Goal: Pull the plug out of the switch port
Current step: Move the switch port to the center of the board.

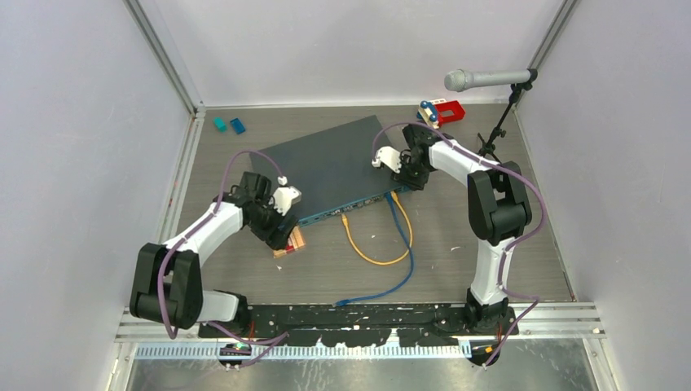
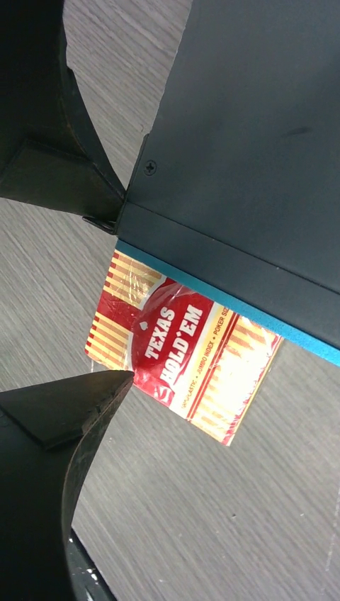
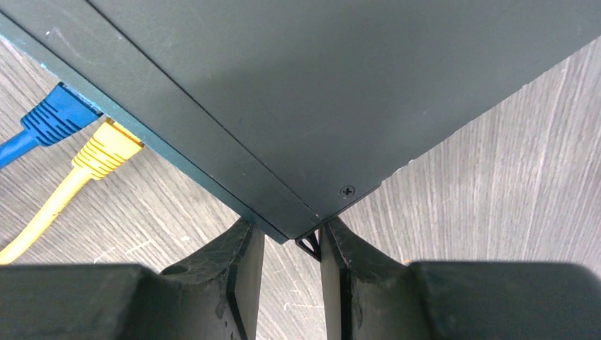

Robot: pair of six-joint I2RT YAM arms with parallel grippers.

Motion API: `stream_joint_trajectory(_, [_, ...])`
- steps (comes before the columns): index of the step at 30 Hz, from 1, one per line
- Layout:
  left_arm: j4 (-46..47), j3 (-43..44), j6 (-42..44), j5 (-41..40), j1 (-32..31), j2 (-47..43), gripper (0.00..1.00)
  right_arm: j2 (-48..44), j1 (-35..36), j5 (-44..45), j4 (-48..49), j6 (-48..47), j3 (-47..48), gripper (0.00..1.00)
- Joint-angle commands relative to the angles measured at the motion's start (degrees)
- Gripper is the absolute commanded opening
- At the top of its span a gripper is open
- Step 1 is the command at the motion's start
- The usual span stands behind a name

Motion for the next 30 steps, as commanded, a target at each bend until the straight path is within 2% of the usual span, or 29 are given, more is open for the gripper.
stream_joint_trajectory(1, [0.09, 2.08, 3.96, 17.21, -5.16, -2.61, 0.77, -4.32, 4.2, -6.78, -3.58, 9.31, -0.45, 0.15])
stream_joint_trajectory(9, [-2.62, 2.58, 6.34, 18.49, -10.16, -3.09, 0.77, -3.17, 4.08, -0.86, -4.57, 9.99, 2.99, 0.18])
stream_joint_trajectory(14, [-5.05, 2.47, 8.43, 20.2, -10.43, -4.97, 0.78, -4.33, 3.98, -0.02, -4.99, 11.81, 3.6, 0.23])
stream_joint_trajectory(18, [-4.79, 1.99, 8.79, 19.77, -10.43, -6.39, 0.83, -6.61, 3.56, 2.93, -2.56, 16.0, 3.27, 0.31])
stream_joint_trajectory(23, [-0.82, 1.44, 7.12, 14.02, -10.35, -8.1, 0.99, -10.65, 3.37, 7.73, 0.25, 21.54, 1.49, 0.45])
stream_joint_trajectory(26, [3.61, 0.49, 4.63, 10.0, -9.68, -11.04, 1.0, -13.66, 3.44, 11.32, 1.56, 24.01, -0.9, 0.52])
stream_joint_trajectory(30, [5.3, 1.79, 1.85, 9.71, -7.07, -12.4, 1.0, -17.92, 3.23, 14.0, 2.04, 26.65, -4.63, 0.56])
